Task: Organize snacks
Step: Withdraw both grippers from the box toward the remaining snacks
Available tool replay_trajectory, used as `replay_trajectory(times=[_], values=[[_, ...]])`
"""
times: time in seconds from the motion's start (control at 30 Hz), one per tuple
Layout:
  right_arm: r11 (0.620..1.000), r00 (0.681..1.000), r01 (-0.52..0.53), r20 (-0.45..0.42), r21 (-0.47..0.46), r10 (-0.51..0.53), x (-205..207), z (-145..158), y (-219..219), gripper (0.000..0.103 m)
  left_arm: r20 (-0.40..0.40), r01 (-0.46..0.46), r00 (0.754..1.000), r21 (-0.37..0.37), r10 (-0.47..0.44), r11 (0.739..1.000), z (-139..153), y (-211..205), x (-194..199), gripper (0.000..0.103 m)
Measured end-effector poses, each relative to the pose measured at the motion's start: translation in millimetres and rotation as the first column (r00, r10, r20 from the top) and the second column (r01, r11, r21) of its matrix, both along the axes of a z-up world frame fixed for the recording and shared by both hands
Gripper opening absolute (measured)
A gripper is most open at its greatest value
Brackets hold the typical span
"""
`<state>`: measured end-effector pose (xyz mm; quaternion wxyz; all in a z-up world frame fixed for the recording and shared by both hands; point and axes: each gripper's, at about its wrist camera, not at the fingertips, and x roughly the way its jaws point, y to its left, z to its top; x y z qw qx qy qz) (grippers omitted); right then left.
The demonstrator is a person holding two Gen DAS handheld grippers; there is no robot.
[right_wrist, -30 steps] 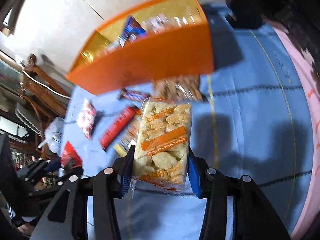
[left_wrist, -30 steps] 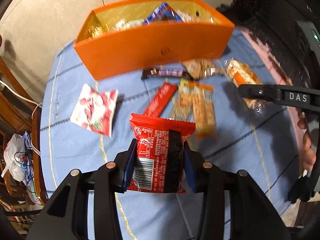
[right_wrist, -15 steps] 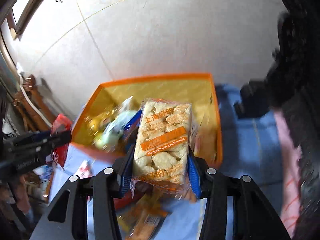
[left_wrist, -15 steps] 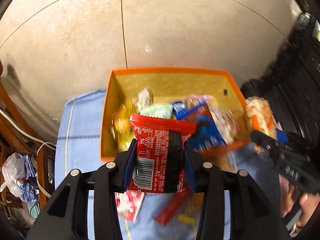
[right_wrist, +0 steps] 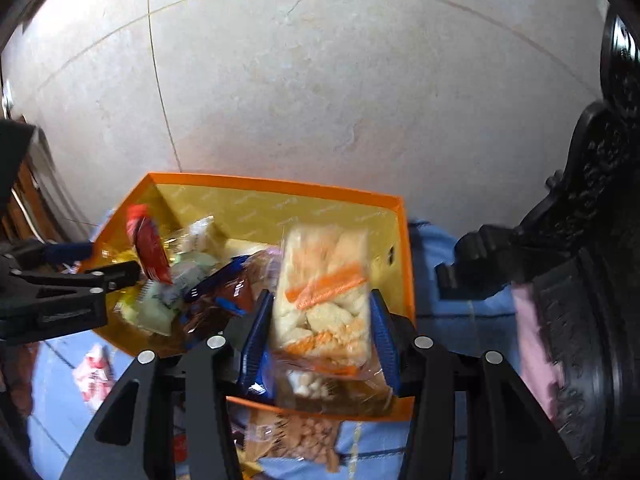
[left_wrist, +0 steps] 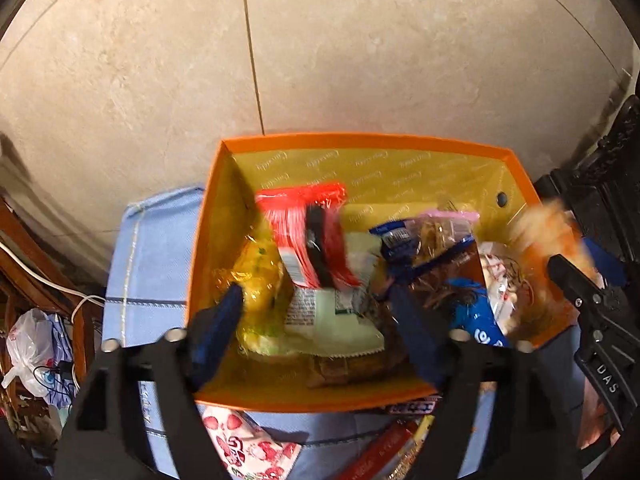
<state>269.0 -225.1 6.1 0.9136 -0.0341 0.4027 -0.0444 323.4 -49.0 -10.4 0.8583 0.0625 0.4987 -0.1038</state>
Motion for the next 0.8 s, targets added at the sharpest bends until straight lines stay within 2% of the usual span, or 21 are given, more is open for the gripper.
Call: replay_trajectory(times=[0.1, 0.4, 0.43, 0.47, 0.53, 0.57, 0.67, 0.8], values=[[0.999, 1.0, -0.002, 0.022, -0.042, 0.002, 0, 5, 4, 0.057, 0.014, 0.005, 1.0, 0.004, -0.005, 1.0, 5, 0, 0, 0.079], [0.998, 0.999, -0.025, 0.043, -0.056, 0.028, -19, 24, 16, 0.059, 0.046, 0.024, 0.999, 0.017, -0.025, 1.0, 22, 5, -20, 0.08], [0.999, 0.999, -0.021, 0.04, -0.048, 0.023, -25, 26, 15, 0.064, 0.049, 0.024, 0.998, 0.024, -0.025, 0.999, 23, 7, -24, 0.086], [0.999, 0.999, -0.017, 0.036, -0.038, 0.018, -29, 26, 13, 0.073, 0.053, 0.024, 0.998, 0.03, -0.025, 0.999, 24, 9, -30, 0.089], [1.0, 1.0, -0.004, 0.026, 0.01, 0.004, -43, 22, 6, 0.088, 0.057, 0.021, 0.998, 0.037, -0.024, 0.999, 24, 19, -44, 0.092], [0.999, 1.0, 0.001, 0.015, 0.054, -0.002, -51, 18, 0, 0.092, 0.054, 0.024, 0.998, 0.039, -0.026, 0.999, 23, 23, -52, 0.092], [0.977, 0.997, 0.021, -0.072, 0.211, -0.006, -78, -11, -19, 0.094, 0.013, 0.063, 0.998, 0.018, -0.064, 0.998, 8, 36, -76, 0.092], [0.949, 0.974, 0.098, -0.226, 0.299, -0.029, -115, -56, -39, 0.094, -0.109, 0.147, 0.984, 0.042, -0.141, 0.988, -38, 34, -110, 0.092]])
